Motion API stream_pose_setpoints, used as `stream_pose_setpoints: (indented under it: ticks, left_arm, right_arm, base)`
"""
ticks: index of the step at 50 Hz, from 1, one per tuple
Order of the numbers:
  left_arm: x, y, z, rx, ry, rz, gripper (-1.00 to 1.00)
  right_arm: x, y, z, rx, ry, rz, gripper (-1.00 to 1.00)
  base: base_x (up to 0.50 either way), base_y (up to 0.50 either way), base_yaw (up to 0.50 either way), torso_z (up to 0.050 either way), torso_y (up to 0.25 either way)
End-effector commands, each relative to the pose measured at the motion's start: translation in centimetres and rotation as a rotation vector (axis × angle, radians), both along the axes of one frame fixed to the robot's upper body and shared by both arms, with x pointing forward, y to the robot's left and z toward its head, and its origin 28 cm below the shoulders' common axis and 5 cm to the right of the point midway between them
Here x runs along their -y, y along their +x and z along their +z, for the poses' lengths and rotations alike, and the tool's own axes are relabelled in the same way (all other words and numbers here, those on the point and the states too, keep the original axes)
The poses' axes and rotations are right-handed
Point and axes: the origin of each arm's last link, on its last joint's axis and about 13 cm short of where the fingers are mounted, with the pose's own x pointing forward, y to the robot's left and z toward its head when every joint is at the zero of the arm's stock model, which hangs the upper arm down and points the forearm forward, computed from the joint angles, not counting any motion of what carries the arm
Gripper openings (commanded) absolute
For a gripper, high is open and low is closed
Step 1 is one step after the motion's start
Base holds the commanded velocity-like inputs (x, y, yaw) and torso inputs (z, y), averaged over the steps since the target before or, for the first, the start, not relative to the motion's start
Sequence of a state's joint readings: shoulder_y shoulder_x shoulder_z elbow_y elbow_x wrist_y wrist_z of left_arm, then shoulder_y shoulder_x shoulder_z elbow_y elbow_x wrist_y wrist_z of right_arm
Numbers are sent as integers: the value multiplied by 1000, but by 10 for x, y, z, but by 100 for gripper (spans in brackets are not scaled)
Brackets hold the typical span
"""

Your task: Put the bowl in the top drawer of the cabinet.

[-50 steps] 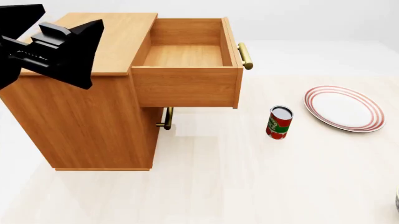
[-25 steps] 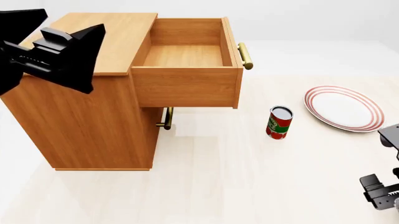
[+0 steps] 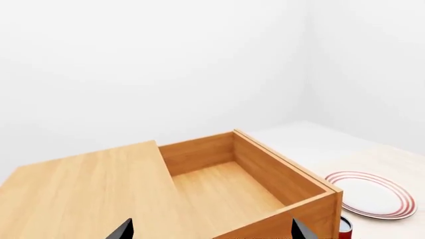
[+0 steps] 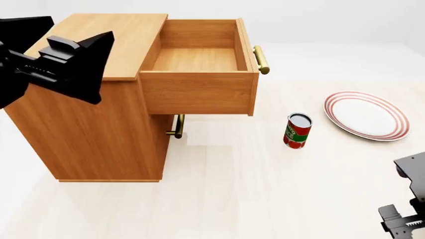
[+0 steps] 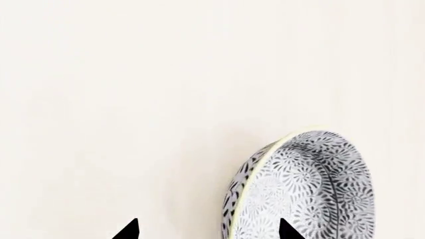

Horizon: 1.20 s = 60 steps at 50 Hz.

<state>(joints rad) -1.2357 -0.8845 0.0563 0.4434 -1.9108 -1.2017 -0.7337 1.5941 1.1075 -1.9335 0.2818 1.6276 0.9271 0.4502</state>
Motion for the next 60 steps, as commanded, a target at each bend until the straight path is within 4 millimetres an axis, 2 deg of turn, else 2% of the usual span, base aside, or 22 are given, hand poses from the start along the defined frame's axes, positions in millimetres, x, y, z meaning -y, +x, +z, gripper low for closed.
stream_pose_setpoints:
  ticks: [1,16,17,32,37,47,57,60]
  left_arm:
    - [0,1,-2,-6,-4,0,100]
    - [0,3,-5,-13,-11,5,100]
    - [0,3,-5,-14,-10,5,100]
    - [0,5,-5,-14,-9,-3,100]
    - [0,3,-4,-12,-9,-3,100]
    - [1,3,-2,-4,-9,-7,100]
    - [1,3,-1,4,-14,-16,100]
    - [1,2,-1,6,-14,-18,100]
  right_arm:
    - [-5,8,-17,-18,-21,-10,100]
    - [-3,12,-37,-52,-41,-8,100]
    - [-2,12,-37,-54,-41,-9,-100]
    - [5,-6,-31,-46,-45,-72,-100]
    - [5,-11,-20,-33,-50,-84,-100]
    - [8,-26,39,60,-86,-55,-100]
    - [7,-42,94,109,-117,62,-100]
    - [13,-50,120,126,-137,117,-100]
  base:
    - [0,0,0,0,0]
    - [0,0,0,0,0]
    - [0,0,0,0,0]
    - [0,0,0,0,0]
    - [0,0,0,0,0]
    - [0,0,0,0,0]
    - [0,0,0,0,0]
    - [0,0,0,0,0]
